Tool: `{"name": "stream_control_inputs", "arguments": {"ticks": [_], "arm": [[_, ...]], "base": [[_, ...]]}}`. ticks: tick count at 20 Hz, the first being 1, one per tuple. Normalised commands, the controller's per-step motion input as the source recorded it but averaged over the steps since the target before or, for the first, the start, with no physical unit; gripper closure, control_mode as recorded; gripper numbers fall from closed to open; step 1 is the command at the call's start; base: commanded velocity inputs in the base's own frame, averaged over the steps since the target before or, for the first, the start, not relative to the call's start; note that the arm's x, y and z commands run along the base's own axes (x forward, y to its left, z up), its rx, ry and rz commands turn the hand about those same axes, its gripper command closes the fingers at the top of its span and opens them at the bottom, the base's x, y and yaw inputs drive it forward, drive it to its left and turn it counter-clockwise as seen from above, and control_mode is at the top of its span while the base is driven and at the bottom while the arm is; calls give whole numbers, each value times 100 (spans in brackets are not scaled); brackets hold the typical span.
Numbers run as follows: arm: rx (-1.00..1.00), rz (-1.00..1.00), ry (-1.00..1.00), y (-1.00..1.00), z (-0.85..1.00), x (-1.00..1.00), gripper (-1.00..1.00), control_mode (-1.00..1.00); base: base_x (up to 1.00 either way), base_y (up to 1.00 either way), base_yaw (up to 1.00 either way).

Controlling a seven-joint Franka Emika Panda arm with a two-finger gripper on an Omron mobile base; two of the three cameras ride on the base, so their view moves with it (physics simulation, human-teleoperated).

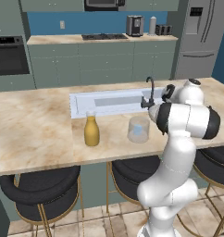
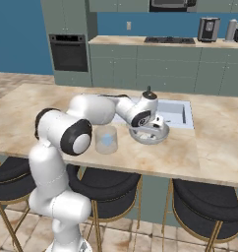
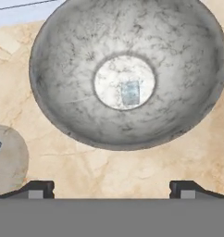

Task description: There are two ice cubes in the ice bowl. Place both ice cubes in the glass cup.

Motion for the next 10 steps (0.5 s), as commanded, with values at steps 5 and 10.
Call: {"name": "stream_control_inputs", "arguments": {"ticks": [5,10], "arm": [[-2,3,15,-1,-2,34,-100,-100],[-5,0,13,5,-9,50,-100,-100]], "base": [[0,0,0],[0,0,0]]}}
